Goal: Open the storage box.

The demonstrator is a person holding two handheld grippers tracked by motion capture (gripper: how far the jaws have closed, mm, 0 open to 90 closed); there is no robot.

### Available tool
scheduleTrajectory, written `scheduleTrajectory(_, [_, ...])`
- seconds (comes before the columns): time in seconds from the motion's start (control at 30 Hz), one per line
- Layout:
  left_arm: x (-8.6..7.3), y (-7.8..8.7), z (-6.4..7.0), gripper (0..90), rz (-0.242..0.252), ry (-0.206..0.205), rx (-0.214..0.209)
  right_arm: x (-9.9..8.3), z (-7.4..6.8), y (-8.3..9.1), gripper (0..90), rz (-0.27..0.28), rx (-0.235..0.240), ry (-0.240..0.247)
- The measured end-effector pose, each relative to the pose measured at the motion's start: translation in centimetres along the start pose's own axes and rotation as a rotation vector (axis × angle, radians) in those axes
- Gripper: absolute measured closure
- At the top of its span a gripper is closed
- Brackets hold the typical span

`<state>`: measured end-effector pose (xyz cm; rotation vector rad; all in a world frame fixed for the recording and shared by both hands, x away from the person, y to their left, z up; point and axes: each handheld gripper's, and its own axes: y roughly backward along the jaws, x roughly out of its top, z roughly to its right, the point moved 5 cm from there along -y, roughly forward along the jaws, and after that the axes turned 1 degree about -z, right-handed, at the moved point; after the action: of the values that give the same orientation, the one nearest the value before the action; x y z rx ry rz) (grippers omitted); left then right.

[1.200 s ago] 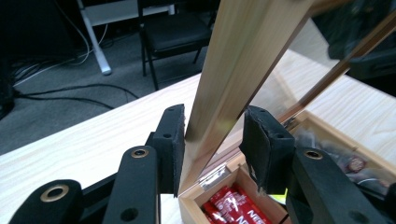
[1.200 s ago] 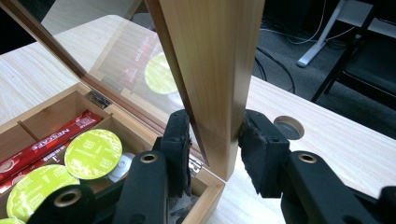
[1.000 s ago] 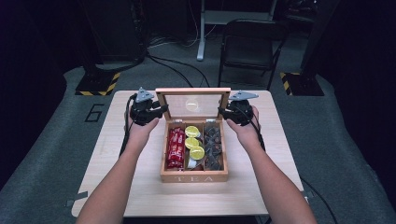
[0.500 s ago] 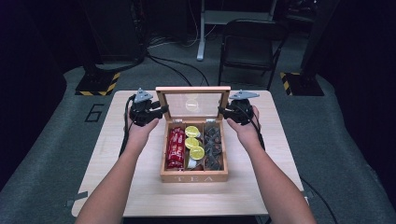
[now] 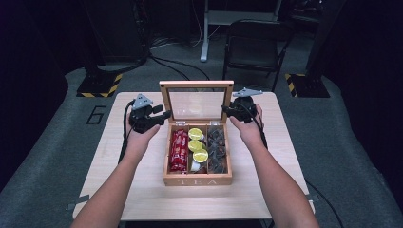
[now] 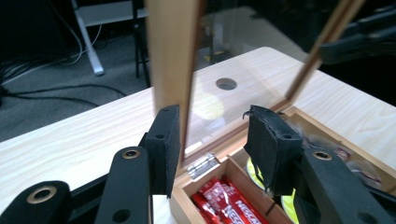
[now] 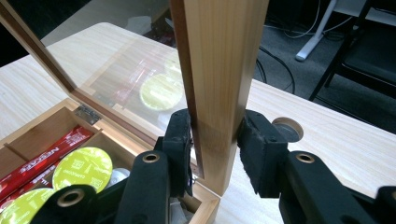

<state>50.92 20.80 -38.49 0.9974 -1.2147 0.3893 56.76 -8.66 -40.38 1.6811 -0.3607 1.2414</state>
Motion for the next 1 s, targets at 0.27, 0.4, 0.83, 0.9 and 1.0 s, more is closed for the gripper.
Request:
scheduleTrajectory(0.27, [-0.5, 1.3, 0.5, 54.6, 0.02, -0.012, -0.012, 0.6, 0.5, -0.6, 64.6, -0.016, -0.006, -0.015])
scheduleTrajectory(0.4, [-0.6, 1.7, 0.8, 54.6, 0.023, -0.026, -0.017, 0.9, 0.7, -0.9, 64.7, -0.032, -0.005, -0.025])
scheduleTrajectory(0.83, [-2.1, 1.6, 1.8, 54.7, 0.018, -0.008, -0.044, 1.2, 1.3, -1.7, 65.0, -0.039, 0.001, -0.045])
scheduleTrajectory(0.9, [-2.5, 1.5, 1.9, 54.8, 0.015, 0.009, -0.051, 1.2, 1.3, -1.9, 65.0, -0.037, -0.007, -0.054])
scheduleTrajectory(1.0, [-2.9, 1.5, 2.1, 54.8, 0.012, 0.01, -0.054, 1.2, 1.3, -2.0, 65.0, -0.044, -0.008, -0.069])
